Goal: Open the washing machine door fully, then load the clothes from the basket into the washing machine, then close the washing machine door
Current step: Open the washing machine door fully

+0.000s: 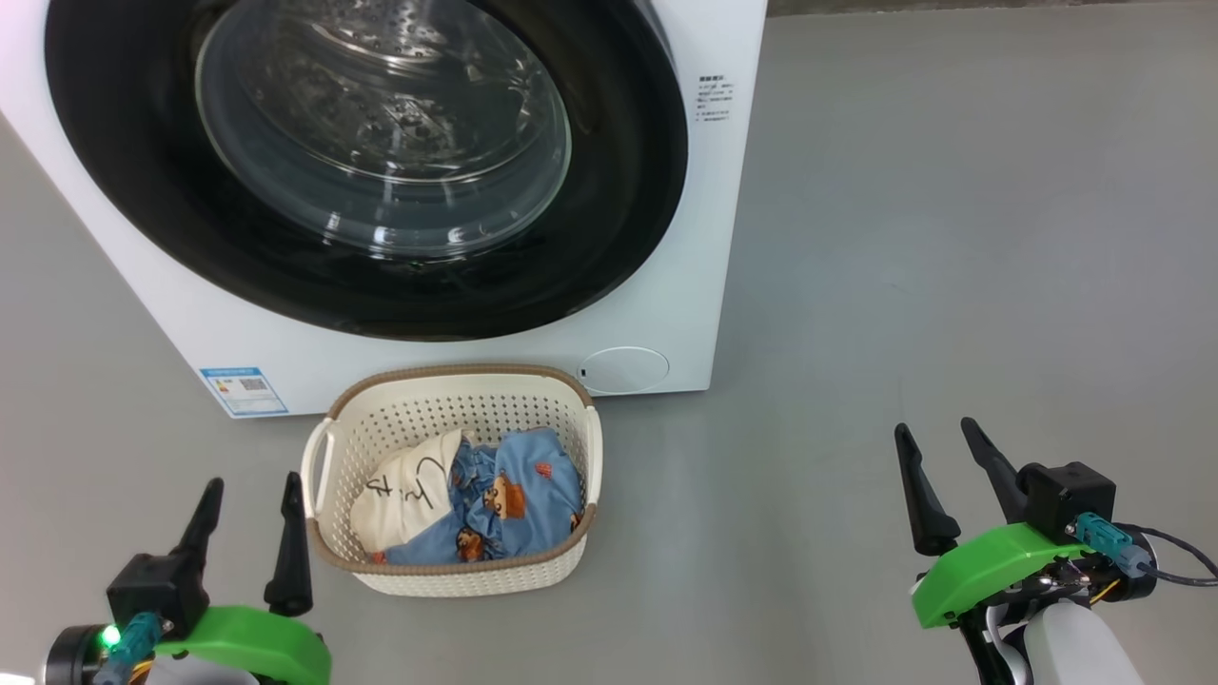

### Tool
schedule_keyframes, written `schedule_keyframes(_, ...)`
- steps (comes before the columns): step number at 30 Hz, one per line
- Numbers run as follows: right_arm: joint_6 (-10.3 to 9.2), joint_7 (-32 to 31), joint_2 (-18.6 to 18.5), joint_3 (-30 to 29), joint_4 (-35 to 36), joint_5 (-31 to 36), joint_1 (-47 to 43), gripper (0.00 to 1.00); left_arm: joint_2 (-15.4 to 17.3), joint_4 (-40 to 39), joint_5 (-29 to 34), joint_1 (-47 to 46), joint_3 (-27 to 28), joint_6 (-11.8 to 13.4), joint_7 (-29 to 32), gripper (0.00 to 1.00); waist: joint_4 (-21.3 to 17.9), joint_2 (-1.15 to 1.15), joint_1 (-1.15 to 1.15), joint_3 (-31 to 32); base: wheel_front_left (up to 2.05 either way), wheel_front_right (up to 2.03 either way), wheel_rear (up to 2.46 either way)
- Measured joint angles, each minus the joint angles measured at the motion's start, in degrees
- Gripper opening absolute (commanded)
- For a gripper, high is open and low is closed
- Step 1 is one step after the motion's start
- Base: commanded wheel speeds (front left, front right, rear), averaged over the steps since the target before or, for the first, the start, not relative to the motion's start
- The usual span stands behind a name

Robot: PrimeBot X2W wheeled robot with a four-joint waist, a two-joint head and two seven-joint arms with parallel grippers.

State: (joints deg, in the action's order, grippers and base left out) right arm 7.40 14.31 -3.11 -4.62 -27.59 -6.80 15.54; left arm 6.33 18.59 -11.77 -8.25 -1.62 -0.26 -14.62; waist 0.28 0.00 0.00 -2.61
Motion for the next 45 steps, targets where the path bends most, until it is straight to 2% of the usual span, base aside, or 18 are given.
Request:
schedule_keyframes(32,0.0,0.0,0.07,-1.45,1.35,-0.05,-0.01,1.0,-1.64,-3.43,1.46,1.35,0.94,-0.47,0.0,1.0,0.33,0.0,0.0,0.62,0.01,0.01,-0.02)
schedule_keyframes(38,0.0,0.0,0.08,-1.76,3.11,-4.2,1.7,1.0,-1.77,-3.83,1.52,1.34,1.09,-1.11,0.0,1.0,0.64,0.0,0.0,-0.05,0.0,0.0,0.0)
schedule_keyframes(45,0.0,0.02,-1.35,-2.18,7.6,-11.29,10.76,1.0,-2.24,-4.24,2.26,1.2,0.66,-2.08,0.0,1.0,1.49,0.0,0.0,-1.31,0.0,0.0,0.0)
